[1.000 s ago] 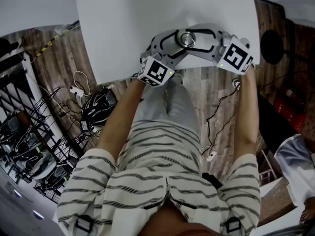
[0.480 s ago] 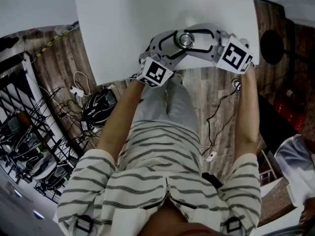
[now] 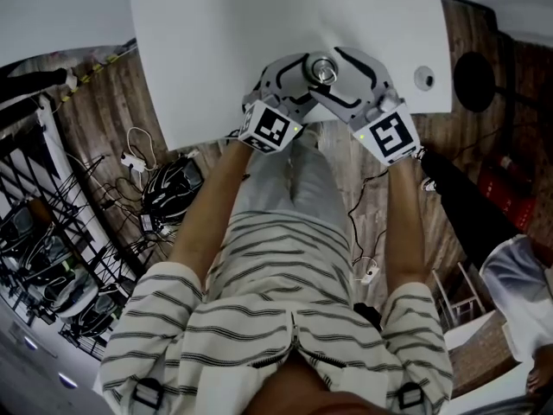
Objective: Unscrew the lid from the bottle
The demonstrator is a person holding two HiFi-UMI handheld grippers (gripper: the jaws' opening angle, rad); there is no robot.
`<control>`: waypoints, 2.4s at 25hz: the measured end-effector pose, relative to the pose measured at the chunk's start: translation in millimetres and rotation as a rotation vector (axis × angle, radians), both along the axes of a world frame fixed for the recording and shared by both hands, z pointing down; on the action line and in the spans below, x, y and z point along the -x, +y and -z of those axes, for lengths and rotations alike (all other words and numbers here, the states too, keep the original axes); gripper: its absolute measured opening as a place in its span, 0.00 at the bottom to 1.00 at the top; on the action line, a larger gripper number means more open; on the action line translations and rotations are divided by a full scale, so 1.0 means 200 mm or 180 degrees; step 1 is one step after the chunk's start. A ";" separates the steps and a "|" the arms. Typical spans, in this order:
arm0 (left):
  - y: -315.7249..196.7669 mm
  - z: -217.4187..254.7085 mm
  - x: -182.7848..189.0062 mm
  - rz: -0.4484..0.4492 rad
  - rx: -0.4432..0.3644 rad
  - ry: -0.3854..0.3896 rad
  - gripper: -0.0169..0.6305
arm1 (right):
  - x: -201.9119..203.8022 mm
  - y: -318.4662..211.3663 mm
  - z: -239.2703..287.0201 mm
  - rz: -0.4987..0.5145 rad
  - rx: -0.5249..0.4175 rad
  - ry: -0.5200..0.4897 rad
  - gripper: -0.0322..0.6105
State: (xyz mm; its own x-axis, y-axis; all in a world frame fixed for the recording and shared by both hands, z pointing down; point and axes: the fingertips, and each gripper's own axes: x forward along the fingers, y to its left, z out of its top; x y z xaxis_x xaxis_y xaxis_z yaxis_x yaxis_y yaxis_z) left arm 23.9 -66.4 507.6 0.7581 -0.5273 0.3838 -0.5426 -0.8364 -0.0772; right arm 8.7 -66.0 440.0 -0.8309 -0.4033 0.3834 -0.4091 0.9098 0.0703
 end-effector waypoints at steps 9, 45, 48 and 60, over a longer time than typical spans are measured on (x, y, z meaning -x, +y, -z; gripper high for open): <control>0.00 0.01 0.00 0.0027 -0.0036 0.0021 0.50 | 0.00 -0.01 -0.06 -0.1704 0.0190 -0.0522 0.51; -0.01 0.01 0.00 -0.0063 -0.0021 0.0014 0.50 | 0.00 0.03 -0.08 0.1268 0.0282 0.0186 0.42; -0.01 0.02 0.00 -0.0063 -0.0024 0.0014 0.50 | 0.00 0.03 -0.08 0.1437 0.0318 0.0297 0.42; -0.01 0.02 0.00 -0.0050 -0.0019 0.0012 0.50 | -0.01 -0.01 -0.06 0.1078 0.0335 0.0184 0.63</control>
State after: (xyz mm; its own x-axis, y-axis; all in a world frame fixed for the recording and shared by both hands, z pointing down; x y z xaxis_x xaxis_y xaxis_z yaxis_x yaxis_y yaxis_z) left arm 23.2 -67.8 503.0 0.7678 -0.5175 0.3777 -0.5297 -0.8444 -0.0801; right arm 11.6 -67.2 452.2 -0.8864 -0.0644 0.4585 -0.0811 0.9966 -0.0168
